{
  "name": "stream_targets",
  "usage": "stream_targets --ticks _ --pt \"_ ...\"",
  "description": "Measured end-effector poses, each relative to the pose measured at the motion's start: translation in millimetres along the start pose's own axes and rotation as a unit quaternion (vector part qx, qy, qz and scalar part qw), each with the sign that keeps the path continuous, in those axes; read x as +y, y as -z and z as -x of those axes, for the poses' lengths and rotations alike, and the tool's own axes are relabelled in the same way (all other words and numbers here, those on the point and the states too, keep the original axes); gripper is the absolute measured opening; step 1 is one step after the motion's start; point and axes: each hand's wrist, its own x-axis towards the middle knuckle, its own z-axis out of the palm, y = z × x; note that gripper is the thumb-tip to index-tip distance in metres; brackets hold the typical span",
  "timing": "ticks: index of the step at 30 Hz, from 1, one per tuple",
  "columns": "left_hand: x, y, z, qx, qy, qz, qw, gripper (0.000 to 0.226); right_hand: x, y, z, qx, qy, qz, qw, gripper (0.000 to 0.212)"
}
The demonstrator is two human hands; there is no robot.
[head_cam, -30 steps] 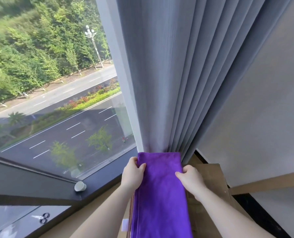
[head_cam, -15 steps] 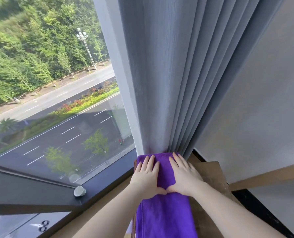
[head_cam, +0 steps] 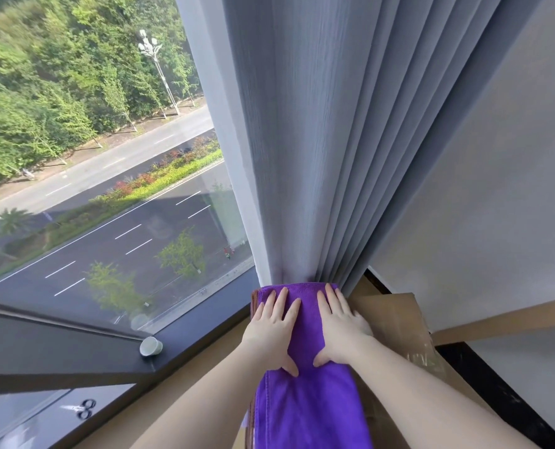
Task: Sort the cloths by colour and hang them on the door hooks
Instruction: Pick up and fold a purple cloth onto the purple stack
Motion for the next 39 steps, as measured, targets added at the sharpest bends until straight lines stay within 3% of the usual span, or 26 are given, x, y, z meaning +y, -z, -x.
stream_targets --ticks 8,11,14,17,21,31,33,36,39 --pt "7 11 4 -0.011 0.002 0.011 1.000 0.136 -1 5 6 -0.015 -0.012 0.018 1.000 0.145" --pt "6 21 3 0.023 0.015 0.051 0.998 0.096 4 12 8 -0.027 0.002 -0.001 1.000 0.141" --pt "0 31 0 0.093 0.026 0.055 0.994 0.049 9 22 5 -0.012 -0.004 -0.064 0.998 0.101" --pt "-2 34 -5 0.116 0.063 0.052 0.990 0.058 10 32 3 0.037 -0.016 -0.064 0.997 0.046" --pt "-4 34 -11 0.084 0.143 0.084 0.982 0.083 6 37 -4 0.068 -0.039 -0.056 0.995 0.047" --pt "-5 36 -11 0.126 0.153 0.015 0.980 0.058 5 42 -15 0.112 -0.130 -0.243 0.955 0.056" --pt "-5 36 -9 0.134 0.148 0.008 0.980 0.056 6 41 -15 0.110 -0.144 -0.284 0.941 0.044" --pt "-6 33 -5 0.150 0.132 0.004 0.980 0.055 5 37 -12 0.117 -0.148 -0.323 0.928 0.010" --pt "-9 29 -1 0.171 0.114 0.014 0.979 0.052 4 34 -5 0.121 -0.137 -0.361 0.915 0.006"
